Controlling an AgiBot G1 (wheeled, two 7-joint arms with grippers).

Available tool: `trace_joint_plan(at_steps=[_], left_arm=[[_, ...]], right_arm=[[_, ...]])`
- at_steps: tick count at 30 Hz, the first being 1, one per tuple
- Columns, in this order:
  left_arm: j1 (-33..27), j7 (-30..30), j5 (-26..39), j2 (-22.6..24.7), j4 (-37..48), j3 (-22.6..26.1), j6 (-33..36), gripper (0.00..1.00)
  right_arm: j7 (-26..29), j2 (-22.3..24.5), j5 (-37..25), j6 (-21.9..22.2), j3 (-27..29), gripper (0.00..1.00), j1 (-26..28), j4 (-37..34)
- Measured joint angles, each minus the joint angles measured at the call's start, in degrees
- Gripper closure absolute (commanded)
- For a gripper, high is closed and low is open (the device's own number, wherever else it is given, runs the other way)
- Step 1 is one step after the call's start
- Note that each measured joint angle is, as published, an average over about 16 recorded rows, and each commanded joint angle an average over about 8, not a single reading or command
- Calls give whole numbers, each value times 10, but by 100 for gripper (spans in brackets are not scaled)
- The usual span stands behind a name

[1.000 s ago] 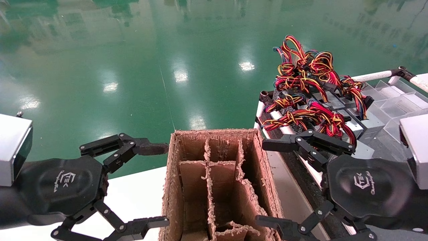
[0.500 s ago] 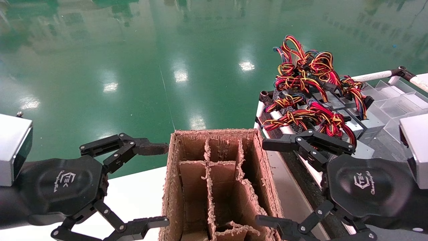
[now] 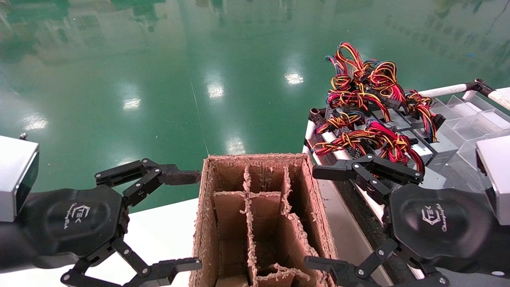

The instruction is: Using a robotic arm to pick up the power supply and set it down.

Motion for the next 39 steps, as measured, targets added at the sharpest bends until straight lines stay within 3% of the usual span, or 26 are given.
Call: trace_joint_plan(at_steps=[39], left_arm=[[0, 0, 0, 0, 0, 0, 0, 0]], right_arm=[[0, 0, 0, 0, 0, 0, 0, 0]])
